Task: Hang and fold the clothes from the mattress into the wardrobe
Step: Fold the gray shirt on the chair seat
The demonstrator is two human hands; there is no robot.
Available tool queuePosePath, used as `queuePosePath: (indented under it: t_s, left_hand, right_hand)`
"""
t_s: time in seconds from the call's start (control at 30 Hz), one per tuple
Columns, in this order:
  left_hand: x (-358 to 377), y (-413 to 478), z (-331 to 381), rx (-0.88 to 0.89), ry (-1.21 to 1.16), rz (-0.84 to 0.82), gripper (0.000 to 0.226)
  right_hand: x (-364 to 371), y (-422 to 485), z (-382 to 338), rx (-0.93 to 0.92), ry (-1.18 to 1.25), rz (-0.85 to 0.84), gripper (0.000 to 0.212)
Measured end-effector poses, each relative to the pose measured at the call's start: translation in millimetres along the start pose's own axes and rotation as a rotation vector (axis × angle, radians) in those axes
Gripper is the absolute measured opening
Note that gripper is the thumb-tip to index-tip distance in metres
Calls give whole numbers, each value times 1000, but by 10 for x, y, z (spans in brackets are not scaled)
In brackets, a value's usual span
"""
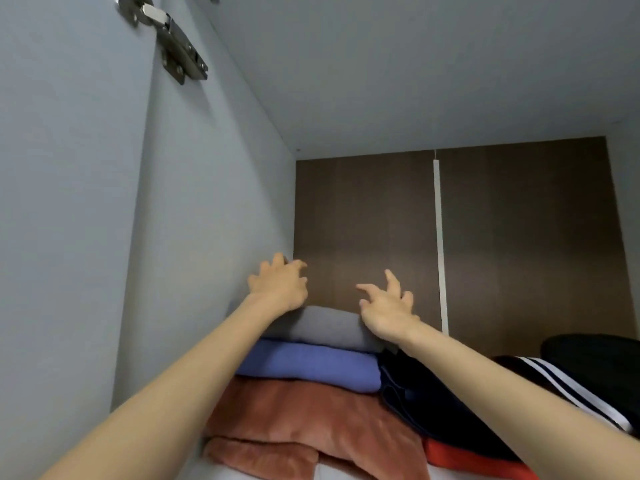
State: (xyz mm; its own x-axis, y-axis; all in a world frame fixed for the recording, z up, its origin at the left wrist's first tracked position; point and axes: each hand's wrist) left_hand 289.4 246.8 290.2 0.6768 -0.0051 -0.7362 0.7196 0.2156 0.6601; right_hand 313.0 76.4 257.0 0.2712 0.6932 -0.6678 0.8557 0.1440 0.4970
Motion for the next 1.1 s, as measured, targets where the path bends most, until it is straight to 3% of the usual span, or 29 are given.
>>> queuePosePath:
  t_s: [0.13, 0.2, 0.4, 0.63, 0.77, 1.1]
  left_hand:
    - [357, 35, -90, 5, -30, -378, 48]
    - [555, -31, -168, -26, -67, -445, 52]
    - [498, -317, -208, -51, -263, -288, 46]
    - [-115, -857, 219, 58, -304, 36, 44]
    - [-382, -1388, 624, 138, -369, 51, 45]
    - [-834, -3248, 1459, 212, -577, 4, 44]
  right_hand:
    - [136, -100, -19, -177, -125, -177, 46]
    - [236, -208, 67, -216, -206, -211, 47]
    - [132, -381, 123, -311, -196, -186, 44]
    - [-571, -834, 213, -320, -77, 84, 37]
    - [-985, -1380, 444, -260, -79, 165, 36]
    - [-1683, -3082, 1097, -121, -38, 184, 32]
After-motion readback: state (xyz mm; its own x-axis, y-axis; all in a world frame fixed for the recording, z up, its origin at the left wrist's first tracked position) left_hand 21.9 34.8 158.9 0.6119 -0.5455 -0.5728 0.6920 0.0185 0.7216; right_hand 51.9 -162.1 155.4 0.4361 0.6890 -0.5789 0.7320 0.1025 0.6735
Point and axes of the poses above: each hand's wrist, its own y-axis towards the middle knuckle, its own x-axis out of the palm, z = x × y, and after that the axes turned 3 degrees about z, right-handed
